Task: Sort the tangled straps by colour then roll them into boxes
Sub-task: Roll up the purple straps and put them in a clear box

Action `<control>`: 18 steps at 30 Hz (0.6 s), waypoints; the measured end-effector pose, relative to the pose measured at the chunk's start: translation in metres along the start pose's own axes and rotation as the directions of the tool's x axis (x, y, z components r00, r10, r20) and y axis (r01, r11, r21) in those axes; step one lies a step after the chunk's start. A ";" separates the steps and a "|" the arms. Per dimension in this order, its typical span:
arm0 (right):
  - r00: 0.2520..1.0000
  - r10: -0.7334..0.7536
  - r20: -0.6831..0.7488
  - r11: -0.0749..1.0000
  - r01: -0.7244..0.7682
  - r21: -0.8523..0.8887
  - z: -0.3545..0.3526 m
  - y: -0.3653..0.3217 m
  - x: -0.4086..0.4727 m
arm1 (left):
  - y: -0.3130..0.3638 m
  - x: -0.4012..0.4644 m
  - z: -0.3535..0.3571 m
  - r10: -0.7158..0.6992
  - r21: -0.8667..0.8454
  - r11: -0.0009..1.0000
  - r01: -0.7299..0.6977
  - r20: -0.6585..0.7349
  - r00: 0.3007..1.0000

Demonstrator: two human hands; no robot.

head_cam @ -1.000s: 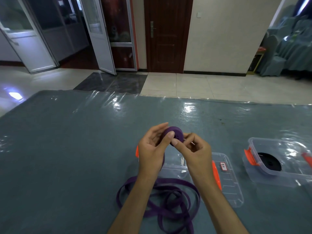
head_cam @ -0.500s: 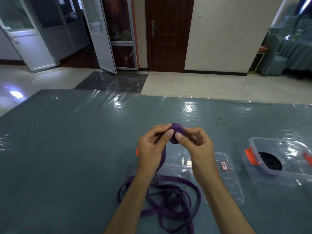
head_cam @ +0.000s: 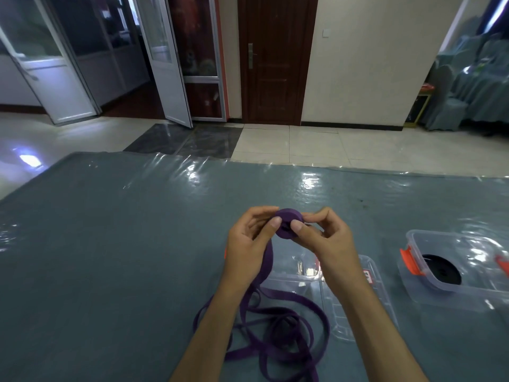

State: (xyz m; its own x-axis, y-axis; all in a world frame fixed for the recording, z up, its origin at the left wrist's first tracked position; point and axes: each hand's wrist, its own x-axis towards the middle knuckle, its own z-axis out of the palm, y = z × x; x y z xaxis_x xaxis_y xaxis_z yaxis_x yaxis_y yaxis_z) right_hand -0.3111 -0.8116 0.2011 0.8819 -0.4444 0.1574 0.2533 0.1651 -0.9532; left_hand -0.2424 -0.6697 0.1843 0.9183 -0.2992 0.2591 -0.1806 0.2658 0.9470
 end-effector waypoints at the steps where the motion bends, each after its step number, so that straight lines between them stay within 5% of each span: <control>1: 1.000 -0.013 0.013 0.999 0.013 -0.045 -0.001 -0.003 0.002 | -0.001 -0.002 0.001 -0.006 -0.010 1.000 0.005 -0.033 0.999; 4: 0.994 -0.107 -0.004 0.989 0.106 -0.102 0.000 -0.008 0.004 | -0.002 -0.006 0.008 -0.026 -0.067 0.998 0.022 -0.062 0.998; 9: 0.992 -0.117 -0.057 0.992 0.119 0.037 0.002 -0.013 0.003 | 0.010 -0.002 0.018 0.054 -0.073 0.996 -0.056 -0.032 0.998; 18: 0.967 -0.254 0.026 0.953 0.255 -0.163 -0.008 -0.031 0.012 | 0.016 -0.007 0.028 0.076 -0.069 0.994 -0.089 -0.176 0.981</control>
State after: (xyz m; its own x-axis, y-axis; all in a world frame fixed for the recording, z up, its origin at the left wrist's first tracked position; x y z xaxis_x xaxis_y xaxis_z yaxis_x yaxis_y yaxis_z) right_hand -0.3111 -0.8291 0.2308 0.7986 -0.4488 0.4010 0.4012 -0.0997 -0.9106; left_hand -0.2618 -0.6889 0.2024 0.9496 -0.1119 0.2928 -0.2373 0.3537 0.9048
